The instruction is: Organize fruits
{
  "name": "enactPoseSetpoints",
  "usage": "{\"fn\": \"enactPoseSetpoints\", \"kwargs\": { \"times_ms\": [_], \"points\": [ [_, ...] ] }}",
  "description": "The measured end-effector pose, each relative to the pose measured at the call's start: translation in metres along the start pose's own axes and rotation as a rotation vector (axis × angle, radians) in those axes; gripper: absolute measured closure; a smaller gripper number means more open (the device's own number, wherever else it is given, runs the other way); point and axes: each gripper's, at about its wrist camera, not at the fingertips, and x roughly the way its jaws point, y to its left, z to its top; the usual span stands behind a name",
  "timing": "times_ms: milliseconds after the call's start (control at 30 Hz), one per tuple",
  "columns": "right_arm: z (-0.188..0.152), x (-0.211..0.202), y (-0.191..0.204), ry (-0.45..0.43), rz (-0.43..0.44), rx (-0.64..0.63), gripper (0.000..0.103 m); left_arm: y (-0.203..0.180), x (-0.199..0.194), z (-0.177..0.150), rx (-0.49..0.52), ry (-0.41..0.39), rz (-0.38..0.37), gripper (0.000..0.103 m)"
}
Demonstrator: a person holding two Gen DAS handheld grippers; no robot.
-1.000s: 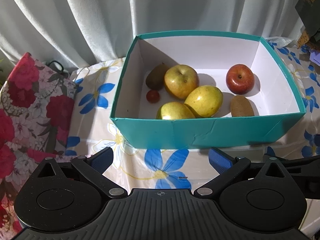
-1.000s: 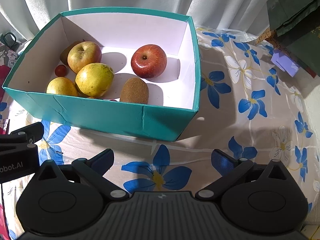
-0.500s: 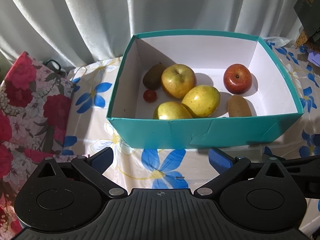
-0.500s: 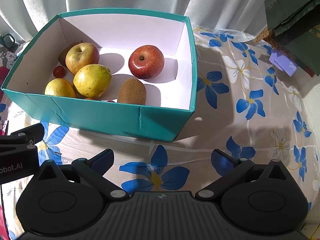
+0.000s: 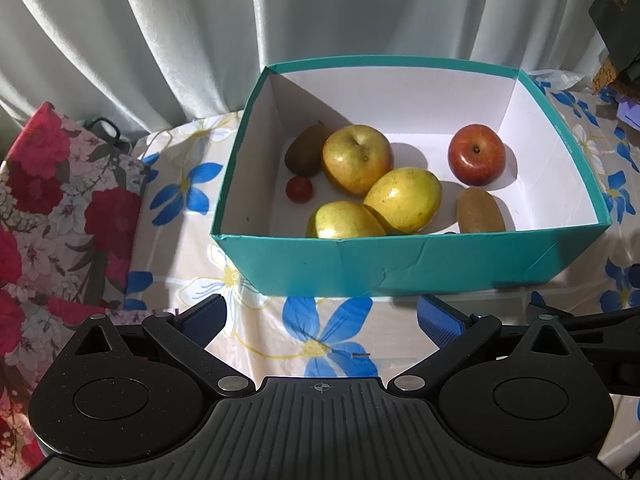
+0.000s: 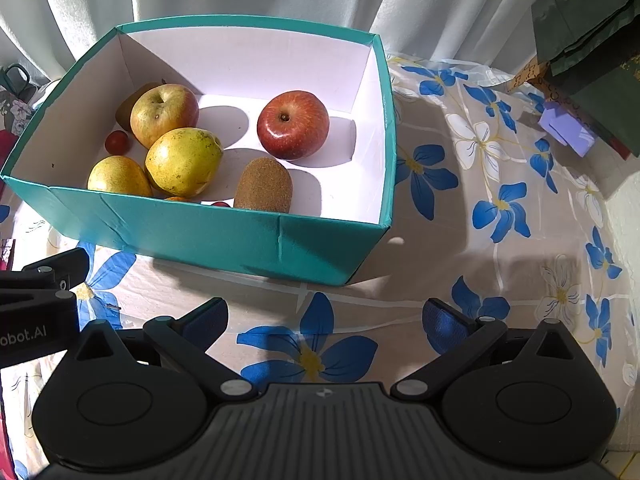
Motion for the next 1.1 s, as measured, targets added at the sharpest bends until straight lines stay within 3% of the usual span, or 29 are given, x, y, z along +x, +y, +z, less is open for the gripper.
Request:
{"fn": "enactPoseSetpoints", "kwargs": {
  "times_ms": [1100],
  "points": [
    [0.0042,-0.0009,-0.0031,-0.015,-0.012,-0.002,0.000,-0.0024,0.0028,0.0030,0.007,0.001,-0.001,0.000]
  ]
}}
